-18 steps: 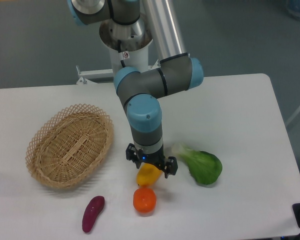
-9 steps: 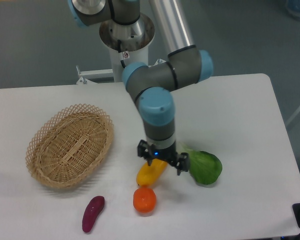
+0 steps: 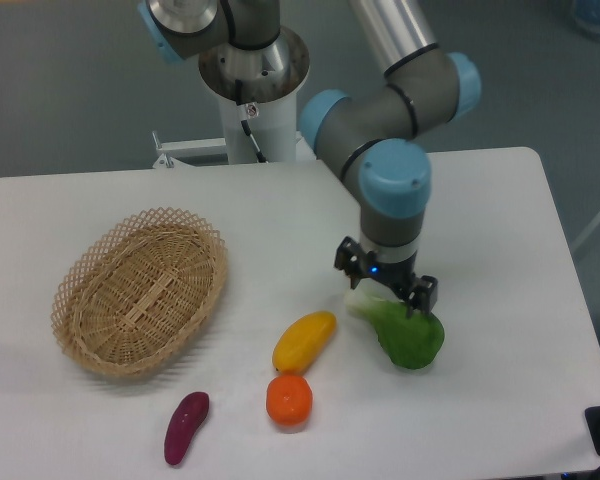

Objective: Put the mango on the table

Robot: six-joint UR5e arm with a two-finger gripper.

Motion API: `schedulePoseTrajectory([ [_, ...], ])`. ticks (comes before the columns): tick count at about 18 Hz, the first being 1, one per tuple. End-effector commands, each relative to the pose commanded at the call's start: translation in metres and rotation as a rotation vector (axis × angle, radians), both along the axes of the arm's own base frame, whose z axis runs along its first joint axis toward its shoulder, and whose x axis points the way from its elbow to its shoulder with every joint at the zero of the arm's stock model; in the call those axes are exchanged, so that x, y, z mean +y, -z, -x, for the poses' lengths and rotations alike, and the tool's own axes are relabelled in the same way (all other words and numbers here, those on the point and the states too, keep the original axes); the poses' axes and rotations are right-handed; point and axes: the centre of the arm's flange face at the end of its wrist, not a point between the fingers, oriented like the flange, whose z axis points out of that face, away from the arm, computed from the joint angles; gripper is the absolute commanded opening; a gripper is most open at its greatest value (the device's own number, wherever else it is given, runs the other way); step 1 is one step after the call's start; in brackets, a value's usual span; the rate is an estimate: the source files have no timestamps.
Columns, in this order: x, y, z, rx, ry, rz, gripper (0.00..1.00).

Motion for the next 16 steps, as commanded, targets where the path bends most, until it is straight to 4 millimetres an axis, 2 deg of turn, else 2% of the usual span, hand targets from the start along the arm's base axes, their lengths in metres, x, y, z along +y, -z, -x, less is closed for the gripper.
schedulePoseTrajectory([
  [3,-0.004,-0.004,0.003,-0.01,0.011,-0.024,1.0],
  [5,-0.013,-0.009,0.01,-0.025,0.008,-0.041,1.0],
  [8,-0.026,-0.015,0.011,-0.051,0.103,-0.023,1.0],
  [16,-0.03,-0.015,0.011,-0.053,0.104,-0.018,1.0],
])
